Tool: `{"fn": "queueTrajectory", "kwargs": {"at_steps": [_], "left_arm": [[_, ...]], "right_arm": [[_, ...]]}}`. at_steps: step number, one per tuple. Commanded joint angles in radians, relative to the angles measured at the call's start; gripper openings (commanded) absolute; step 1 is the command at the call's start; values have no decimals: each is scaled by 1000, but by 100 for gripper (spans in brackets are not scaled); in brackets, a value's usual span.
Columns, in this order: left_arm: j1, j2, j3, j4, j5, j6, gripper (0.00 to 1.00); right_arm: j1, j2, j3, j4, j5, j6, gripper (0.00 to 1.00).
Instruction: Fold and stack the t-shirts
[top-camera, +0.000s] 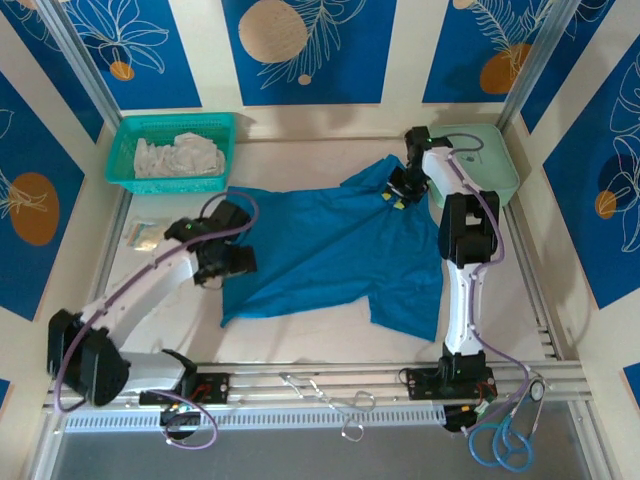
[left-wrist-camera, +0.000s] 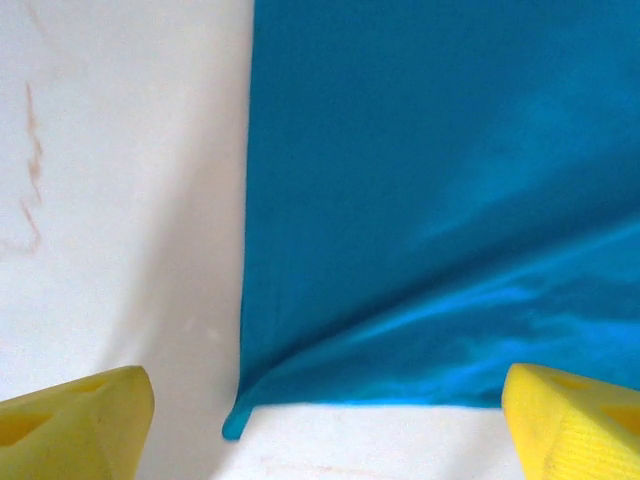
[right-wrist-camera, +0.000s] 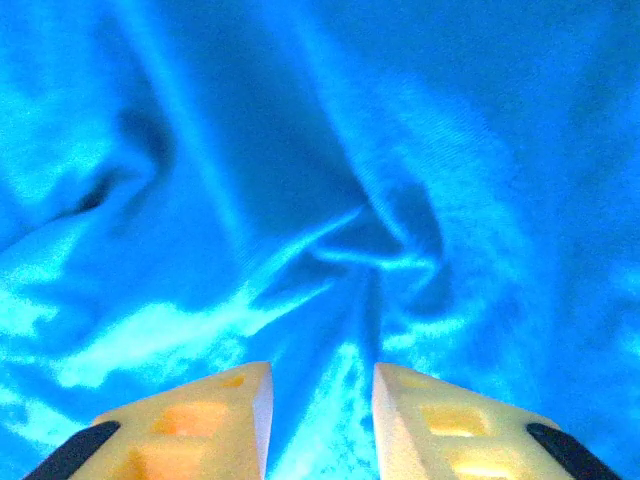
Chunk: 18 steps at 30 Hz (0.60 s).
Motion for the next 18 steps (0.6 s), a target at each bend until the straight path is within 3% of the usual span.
{"fn": "queueTrajectory", "kwargs": {"at_steps": [1,8,13,18], "left_arm": [[38,159,120,8,-58,119,88],[136,535,464,99,-46,189,84],[179,779,688,134,-19,217,65],[176,937,807,132,58,244,55]], "right_arm": [[1,-77,9,-66,18,-87,37],[13,-26,122,-114,35,-256,47],[17,-2,137,-103,51,-284,48],[5,101,244,-133,42,-282,42]]}}
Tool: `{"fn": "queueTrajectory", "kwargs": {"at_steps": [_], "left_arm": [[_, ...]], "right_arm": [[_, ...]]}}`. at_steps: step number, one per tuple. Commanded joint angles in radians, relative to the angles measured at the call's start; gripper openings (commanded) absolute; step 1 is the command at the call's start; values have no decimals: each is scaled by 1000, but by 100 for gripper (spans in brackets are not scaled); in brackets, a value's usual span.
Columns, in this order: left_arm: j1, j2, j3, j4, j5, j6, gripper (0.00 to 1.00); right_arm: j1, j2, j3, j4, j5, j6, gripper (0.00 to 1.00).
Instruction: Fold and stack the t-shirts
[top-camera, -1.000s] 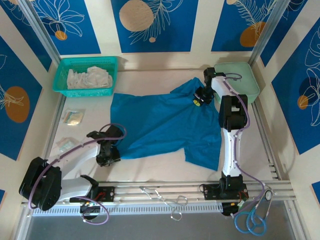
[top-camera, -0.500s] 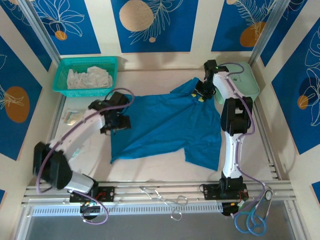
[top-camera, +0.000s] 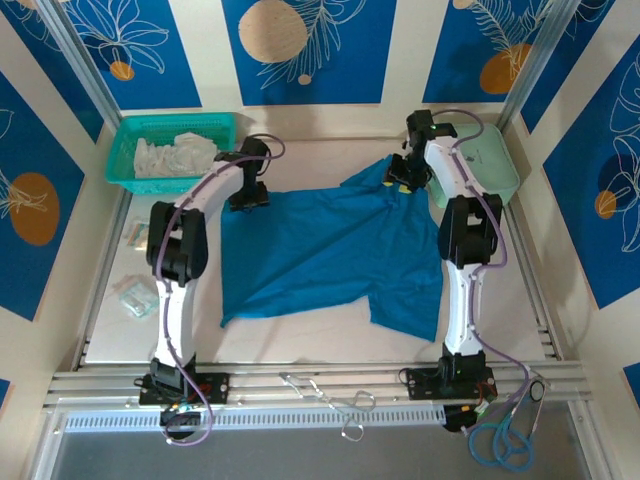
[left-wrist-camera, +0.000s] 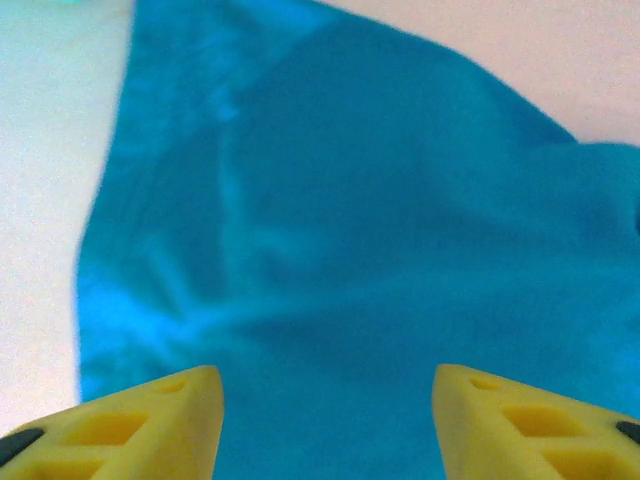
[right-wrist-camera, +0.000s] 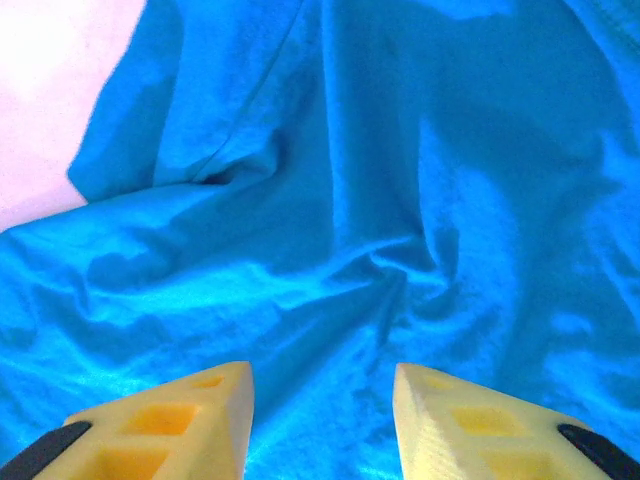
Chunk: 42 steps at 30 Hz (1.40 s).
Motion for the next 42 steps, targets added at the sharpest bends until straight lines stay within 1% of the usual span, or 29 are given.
{"fn": "queueTrajectory", "kwargs": {"at_steps": [1,3,6,8,9,10,11,14,17,23,24,26,28,29,30,31,33,36,39,42], "left_arm": [[-5,54,30,-11,57,34,55],[-5,47,-5,12,58,33,56],[-6,24,-64,44,58,34,60],[-5,15,-84,46,57,37,61],[-6,12,-94,49,57,40,60],[-5,10,-102,50,59,43,60],[-6,9,-108,50,60,45,60],[-5,8,-130,60,67,47,59],[-5,12,-144,72,74,45,59],[-6,22,-161,76,76,45,58],[-6,22,-164,76,75,46,58],[-6,21,-167,74,72,48,58],[-6,22,-168,73,70,53,58],[-6,21,-168,73,70,53,58],[-5,21,-169,71,69,54,58],[-5,21,-169,70,67,54,57],[-6,18,-172,68,69,54,57],[-6,8,-181,70,68,57,57],[-4,-9,-194,75,66,56,56],[-3,-30,-213,85,73,47,56]], "right_arm": [[-6,100,116,-59,4,-33,42],[-7,159,224,-86,19,-51,45],[-7,238,372,-94,37,-94,50],[-7,275,433,-83,57,-121,53],[-7,287,446,-69,71,-131,57],[-7,293,448,-50,78,-140,65],[-8,296,444,-35,77,-144,67],[-8,323,457,-12,56,-131,69],[-2,367,485,-19,33,-111,68],[0,448,519,-26,-9,-70,60],[-4,459,528,-31,-31,-59,57],[-10,468,534,-36,-49,-43,46],[-15,465,533,-43,-55,-36,29],[-16,461,533,-49,-62,-33,20],[-17,454,533,-58,-65,-30,8],[-17,442,531,-67,-64,-29,0],[-14,398,507,-75,-57,-34,0],[-3,277,415,-61,-26,-41,0],[17,122,271,-28,15,-46,0],[44,-50,58,40,65,-37,0]]}}
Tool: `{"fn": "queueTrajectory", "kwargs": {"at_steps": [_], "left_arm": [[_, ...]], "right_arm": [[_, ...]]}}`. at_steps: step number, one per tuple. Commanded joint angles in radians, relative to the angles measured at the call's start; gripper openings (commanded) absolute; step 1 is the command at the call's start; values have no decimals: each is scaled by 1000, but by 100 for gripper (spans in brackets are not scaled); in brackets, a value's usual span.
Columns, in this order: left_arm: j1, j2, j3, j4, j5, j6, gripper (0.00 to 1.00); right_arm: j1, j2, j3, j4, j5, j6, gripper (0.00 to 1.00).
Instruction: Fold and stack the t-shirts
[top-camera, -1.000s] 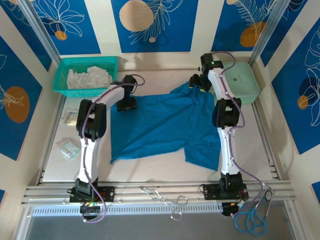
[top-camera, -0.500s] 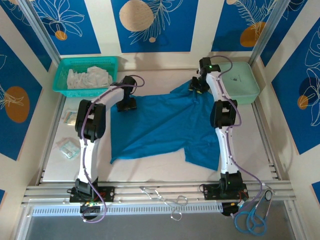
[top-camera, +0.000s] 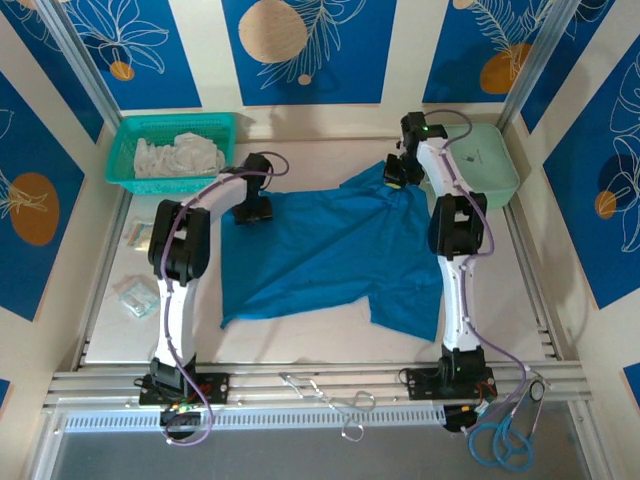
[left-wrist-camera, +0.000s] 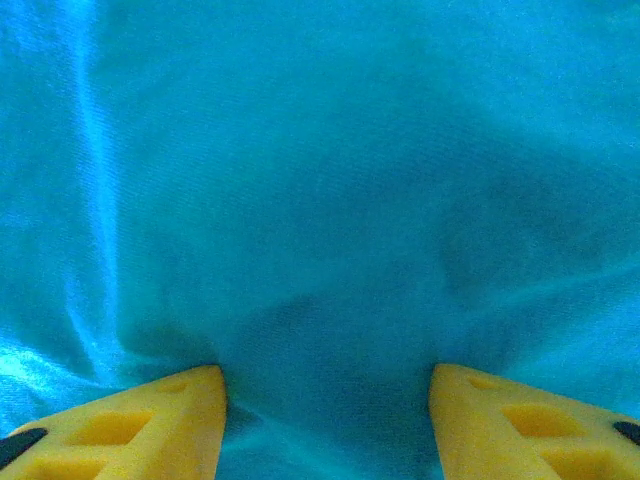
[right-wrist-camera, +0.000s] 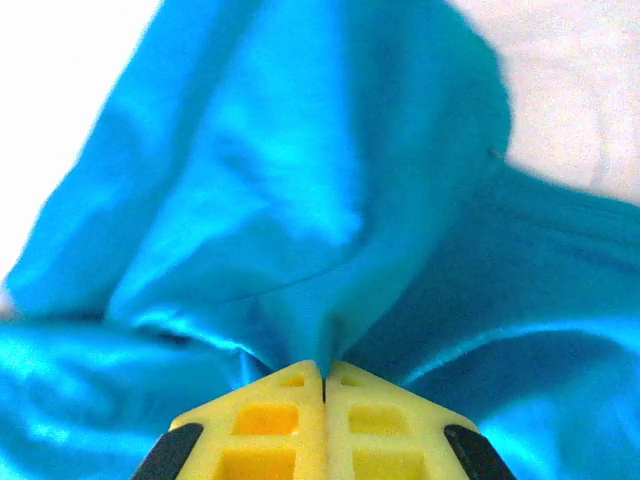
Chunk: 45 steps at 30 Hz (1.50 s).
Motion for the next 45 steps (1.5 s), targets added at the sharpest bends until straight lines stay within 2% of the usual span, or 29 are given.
{"fn": "queueTrajectory", "kwargs": {"at_steps": [1,9,13,16,18,19,21,25,28,33,37,40,45], "left_arm": [[-1,-24,-51,-36,23,4,56],[-2,-53,-117,3,54,-22,55],[-3,-79,-154,18,57,-23,55],[-3,-97,-165,14,44,-15,55],[-3,-107,-169,9,40,-13,55],[-3,-111,-171,10,42,-14,55],[-3,-115,-176,16,58,-20,55],[-6,-126,-196,31,76,-34,54],[-5,-132,-211,38,82,-37,54],[-8,-137,-211,32,89,-38,54],[-8,-150,-210,26,89,-38,54],[-9,-158,-210,20,87,-35,54],[-9,-160,-204,15,87,-32,54]], "right_arm": [[45,-244,-193,71,59,15,0],[143,-606,-897,325,88,190,0],[225,-701,-1144,374,88,317,0],[297,-739,-1228,358,101,362,17],[305,-765,-1227,323,136,355,31],[296,-780,-1213,306,159,346,45],[257,-814,-1160,267,189,319,56],[175,-858,-1047,244,180,255,60],[108,-802,-937,227,107,182,57],[33,-581,-739,200,-76,31,52],[13,-406,-602,141,-104,-23,51],[10,-325,-569,117,-87,-23,52],[20,-307,-638,145,-60,6,60]]}}
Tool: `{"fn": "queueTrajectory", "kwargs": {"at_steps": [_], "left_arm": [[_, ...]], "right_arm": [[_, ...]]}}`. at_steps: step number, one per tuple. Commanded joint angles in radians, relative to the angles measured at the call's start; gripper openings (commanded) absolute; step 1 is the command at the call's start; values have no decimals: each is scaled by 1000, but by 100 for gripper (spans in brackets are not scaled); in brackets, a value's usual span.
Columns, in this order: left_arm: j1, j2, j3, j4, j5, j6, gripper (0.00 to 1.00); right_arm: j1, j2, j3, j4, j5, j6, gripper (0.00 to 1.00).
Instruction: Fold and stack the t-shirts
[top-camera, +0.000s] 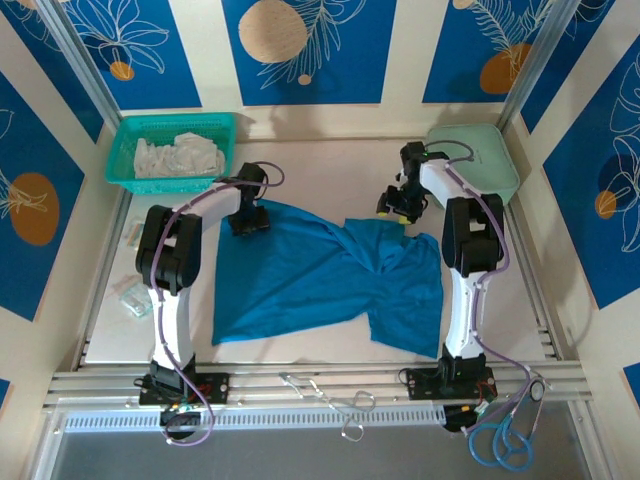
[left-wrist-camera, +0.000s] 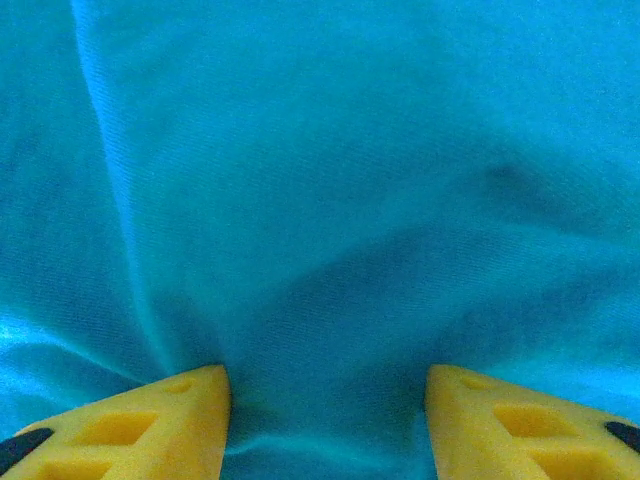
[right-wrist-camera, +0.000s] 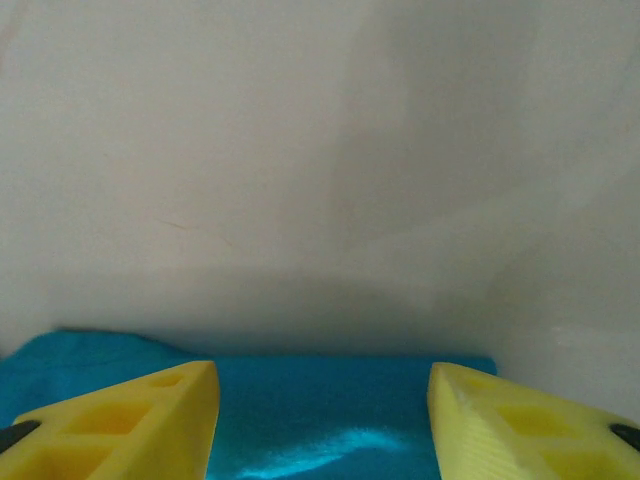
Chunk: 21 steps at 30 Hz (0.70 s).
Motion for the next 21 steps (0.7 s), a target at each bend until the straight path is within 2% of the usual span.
{"fn": "queueTrajectory", "kwargs": {"at_steps": [1,4,6,14,21], "left_arm": [[-6,-34,-8,-47,25,-10,54],[-7,-32,-9,-46,32,-12,54],[-6,-32,-9,-44,38,-14,54],[-8,-42,-15,-43,39,-17,53],[-8,-50,-20,-41,41,-18,53]], "right_arm": [[7,-28,-35,-20,-13,0,61],[12,-40,-81,8,-21,8,62],[15,-42,-93,17,-33,10,57],[29,-104,-71,18,-50,20,0],[45,-216,-1,-15,-18,20,0]]}}
